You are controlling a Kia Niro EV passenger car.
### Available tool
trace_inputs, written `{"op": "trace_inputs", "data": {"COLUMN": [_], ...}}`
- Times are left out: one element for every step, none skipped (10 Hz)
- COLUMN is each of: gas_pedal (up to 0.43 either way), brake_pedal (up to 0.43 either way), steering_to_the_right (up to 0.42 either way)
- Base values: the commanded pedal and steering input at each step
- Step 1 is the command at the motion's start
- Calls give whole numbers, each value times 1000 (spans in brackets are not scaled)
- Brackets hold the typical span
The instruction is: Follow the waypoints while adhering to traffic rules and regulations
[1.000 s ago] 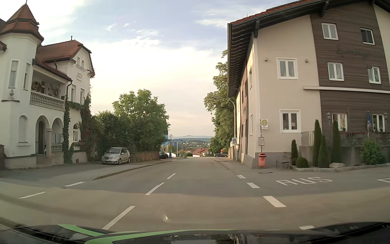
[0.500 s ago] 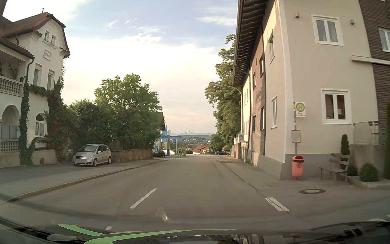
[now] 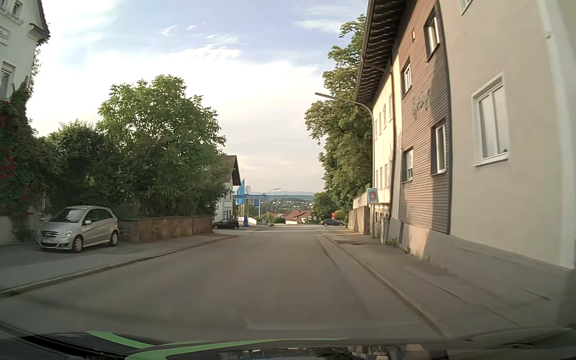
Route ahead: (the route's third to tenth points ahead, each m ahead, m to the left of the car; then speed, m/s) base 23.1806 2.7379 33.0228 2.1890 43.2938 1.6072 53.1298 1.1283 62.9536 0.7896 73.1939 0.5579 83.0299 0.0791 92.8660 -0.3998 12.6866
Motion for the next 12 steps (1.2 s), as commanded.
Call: {"op": "trace_inputs", "data": {"gas_pedal": [87,87,67,47,47,39,39,39,39,39,39,39], "brake_pedal": [0,0,0,0,0,0,0,0,0,0,0,0], "steering_to_the_right": [-6,-6,-6,-6,-6,-6,-5,-4,-1,0,0,0]}}
